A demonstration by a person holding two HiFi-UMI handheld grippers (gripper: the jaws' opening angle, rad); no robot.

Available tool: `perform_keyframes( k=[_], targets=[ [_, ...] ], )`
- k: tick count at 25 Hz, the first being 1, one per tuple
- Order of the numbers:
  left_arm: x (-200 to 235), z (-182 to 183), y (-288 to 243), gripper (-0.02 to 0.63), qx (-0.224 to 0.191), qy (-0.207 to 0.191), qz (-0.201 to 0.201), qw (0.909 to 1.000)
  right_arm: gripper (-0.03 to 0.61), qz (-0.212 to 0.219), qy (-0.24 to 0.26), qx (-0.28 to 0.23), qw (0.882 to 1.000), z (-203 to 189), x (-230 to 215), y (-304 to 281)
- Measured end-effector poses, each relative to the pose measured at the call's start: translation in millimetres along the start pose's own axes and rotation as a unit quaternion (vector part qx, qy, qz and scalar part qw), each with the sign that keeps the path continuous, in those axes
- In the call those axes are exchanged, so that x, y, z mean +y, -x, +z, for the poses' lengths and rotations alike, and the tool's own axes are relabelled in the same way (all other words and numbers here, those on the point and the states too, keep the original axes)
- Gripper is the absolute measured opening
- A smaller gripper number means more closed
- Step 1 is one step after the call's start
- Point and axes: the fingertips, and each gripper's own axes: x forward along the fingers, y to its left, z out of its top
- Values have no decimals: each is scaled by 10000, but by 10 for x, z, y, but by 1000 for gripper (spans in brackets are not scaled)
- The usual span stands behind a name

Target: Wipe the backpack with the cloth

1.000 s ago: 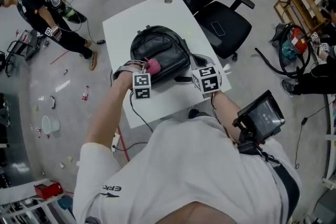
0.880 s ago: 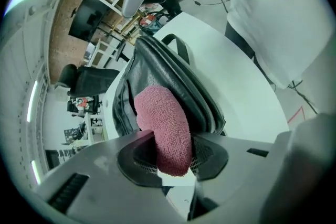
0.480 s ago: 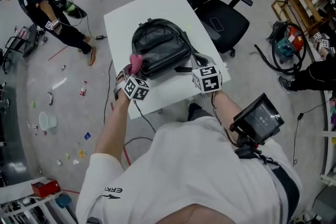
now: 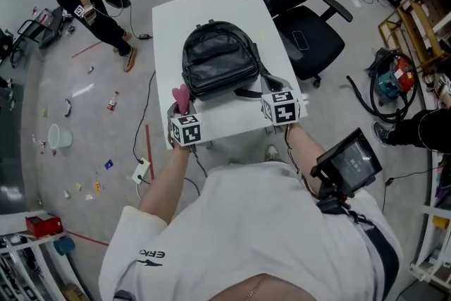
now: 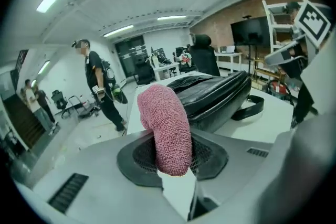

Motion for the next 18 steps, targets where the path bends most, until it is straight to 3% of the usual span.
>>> perform_keyframes(
  k=[5, 8, 13, 18],
  targets=[
    [-207, -207, 92, 92, 156, 1042, 443, 9934, 5, 266, 160, 40, 9995, -13, -89, 18],
    [-431, -200, 22, 92, 288, 1356, 593, 9886, 5, 375, 230, 70, 9990, -28, -279, 41],
    [-707, -94, -49, 92, 302, 1342, 826, 9870, 5, 488, 296, 85, 9983, -56, -559, 71],
    [-1161, 110, -136, 92, 233, 1079, 679, 9916, 5, 555, 287, 138, 9980, -125, -808, 117]
  ],
)
